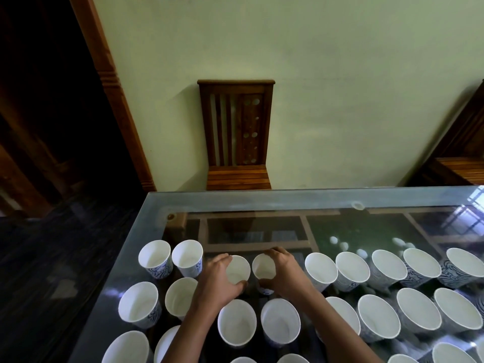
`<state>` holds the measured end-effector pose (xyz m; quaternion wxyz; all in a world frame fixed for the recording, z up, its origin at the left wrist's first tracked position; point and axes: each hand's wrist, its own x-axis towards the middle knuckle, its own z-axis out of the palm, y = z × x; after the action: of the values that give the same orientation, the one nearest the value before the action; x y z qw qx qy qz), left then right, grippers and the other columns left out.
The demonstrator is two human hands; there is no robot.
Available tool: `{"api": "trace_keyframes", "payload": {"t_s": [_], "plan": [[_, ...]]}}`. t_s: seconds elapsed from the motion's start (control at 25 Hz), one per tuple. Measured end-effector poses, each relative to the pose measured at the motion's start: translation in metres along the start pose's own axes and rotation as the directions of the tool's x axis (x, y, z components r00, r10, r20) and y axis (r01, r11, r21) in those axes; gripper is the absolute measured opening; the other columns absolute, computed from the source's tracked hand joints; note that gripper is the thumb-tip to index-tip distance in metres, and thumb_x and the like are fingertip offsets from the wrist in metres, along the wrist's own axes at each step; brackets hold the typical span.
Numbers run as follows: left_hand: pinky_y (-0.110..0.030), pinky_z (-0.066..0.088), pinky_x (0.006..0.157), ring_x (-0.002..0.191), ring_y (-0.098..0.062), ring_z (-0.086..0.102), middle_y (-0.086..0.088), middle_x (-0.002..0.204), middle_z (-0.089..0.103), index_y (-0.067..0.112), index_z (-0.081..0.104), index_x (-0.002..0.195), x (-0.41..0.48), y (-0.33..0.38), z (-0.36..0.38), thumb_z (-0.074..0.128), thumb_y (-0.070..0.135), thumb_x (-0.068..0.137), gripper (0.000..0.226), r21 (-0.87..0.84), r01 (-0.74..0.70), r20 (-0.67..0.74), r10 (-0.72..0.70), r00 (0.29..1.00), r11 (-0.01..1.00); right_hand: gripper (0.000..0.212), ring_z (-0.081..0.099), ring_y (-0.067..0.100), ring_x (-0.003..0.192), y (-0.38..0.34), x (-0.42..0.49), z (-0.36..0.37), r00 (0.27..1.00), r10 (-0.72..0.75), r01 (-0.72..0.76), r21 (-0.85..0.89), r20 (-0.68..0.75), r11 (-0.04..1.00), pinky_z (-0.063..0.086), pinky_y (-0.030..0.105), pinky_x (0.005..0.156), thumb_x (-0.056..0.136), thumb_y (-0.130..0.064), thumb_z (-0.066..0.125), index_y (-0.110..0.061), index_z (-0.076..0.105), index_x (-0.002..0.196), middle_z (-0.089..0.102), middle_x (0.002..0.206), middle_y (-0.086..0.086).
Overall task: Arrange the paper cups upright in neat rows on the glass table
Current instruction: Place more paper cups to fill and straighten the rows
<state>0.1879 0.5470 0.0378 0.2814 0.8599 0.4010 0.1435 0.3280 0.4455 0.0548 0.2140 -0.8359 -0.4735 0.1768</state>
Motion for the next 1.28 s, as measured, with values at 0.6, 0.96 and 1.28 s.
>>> {"api": "trace_keyframes", "payload": {"t_s": [0.6, 0.96, 1.28], "plan": [[-0.023, 0.032, 0.103, 0.124, -0.016, 0.046, -0.002, 0.135, 0.051, 0.014, 0.056, 0.124, -0.069, 0.01, -0.028, 0.075, 0.033, 0.071, 0.059, -0.048, -0.049, -0.063, 0.045, 0.997, 0.998, 0.077, 0.04, 0.023, 0.13, -0.021, -0.063, -0.014, 0.996, -0.083, 0.085, 0.053, -0.044, 0.995, 0.032, 0.027, 0.104, 0.071, -0.03, 0.079, -0.014, 0.042, 0.137, 0.041, 0.144, 0.006], [-0.02, 0.035, 0.097, 0.11, -0.019, 0.057, -0.004, 0.117, 0.064, 0.012, 0.066, 0.111, -0.294, -0.002, -0.074, 0.078, 0.023, 0.068, 0.045, -0.044, 0.044, -0.095, -0.048, 0.994, 0.998, 0.064, 0.055, 0.025, 0.116, -0.075, -0.234, 0.016, 0.95, -0.3, 0.281, 0.175, 0.091, 0.944, 0.034, 0.015, 0.091, 0.069, -0.024, 0.08, -0.011, 0.054, 0.127, 0.059, 0.126, 0.01], [-0.023, 0.035, 0.096, 0.113, -0.022, 0.055, -0.006, 0.12, 0.062, 0.007, 0.065, 0.113, -0.407, -0.067, -0.107, 0.082, 0.022, 0.065, 0.053, 0.026, 0.135, -0.093, -0.132, 0.987, 0.99, 0.067, 0.052, 0.02, 0.117, -0.123, -0.345, 0.079, 0.916, -0.324, 0.285, 0.185, 0.235, 0.94, 0.04, 0.022, 0.095, 0.071, -0.03, 0.078, -0.017, 0.051, 0.131, 0.053, 0.13, 0.004]]}}
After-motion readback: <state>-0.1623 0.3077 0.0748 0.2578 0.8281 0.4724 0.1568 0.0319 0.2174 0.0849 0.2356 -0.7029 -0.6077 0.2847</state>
